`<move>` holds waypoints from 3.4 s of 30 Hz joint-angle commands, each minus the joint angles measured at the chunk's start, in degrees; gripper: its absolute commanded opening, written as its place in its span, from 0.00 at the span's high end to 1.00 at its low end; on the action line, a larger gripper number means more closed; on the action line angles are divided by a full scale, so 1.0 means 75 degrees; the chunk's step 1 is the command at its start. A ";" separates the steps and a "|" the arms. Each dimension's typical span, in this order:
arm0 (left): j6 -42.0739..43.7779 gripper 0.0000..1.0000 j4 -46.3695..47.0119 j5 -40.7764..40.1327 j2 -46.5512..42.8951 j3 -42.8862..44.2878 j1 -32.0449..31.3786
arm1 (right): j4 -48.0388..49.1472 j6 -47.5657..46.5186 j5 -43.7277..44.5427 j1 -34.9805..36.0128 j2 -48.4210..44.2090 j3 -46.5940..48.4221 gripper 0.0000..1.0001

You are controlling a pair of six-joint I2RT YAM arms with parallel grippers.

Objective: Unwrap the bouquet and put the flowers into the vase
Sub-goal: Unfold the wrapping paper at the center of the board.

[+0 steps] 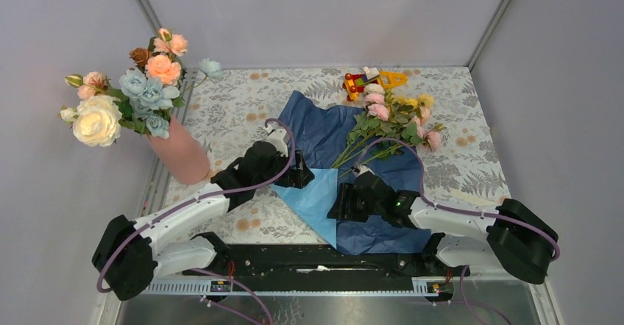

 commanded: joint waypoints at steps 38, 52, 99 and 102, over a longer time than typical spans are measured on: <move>-0.0562 0.16 0.2701 -0.2629 0.2248 -0.1450 0.0702 | 0.1237 0.0493 0.0507 0.0333 0.1922 0.0130 1.00; -0.0299 0.14 0.0897 -0.3808 0.1110 -0.0914 0.0793 | 0.1293 0.0435 0.0469 0.0333 0.1935 0.0141 1.00; 0.0241 0.15 0.2199 -0.0698 0.5877 0.2909 0.1557 | 0.1553 0.0504 0.0410 0.0333 0.2009 -0.0028 1.00; 0.0255 0.14 0.2094 -0.0931 0.5920 0.2981 0.1838 | 0.1532 0.0515 0.0422 0.0331 0.1989 -0.0031 1.00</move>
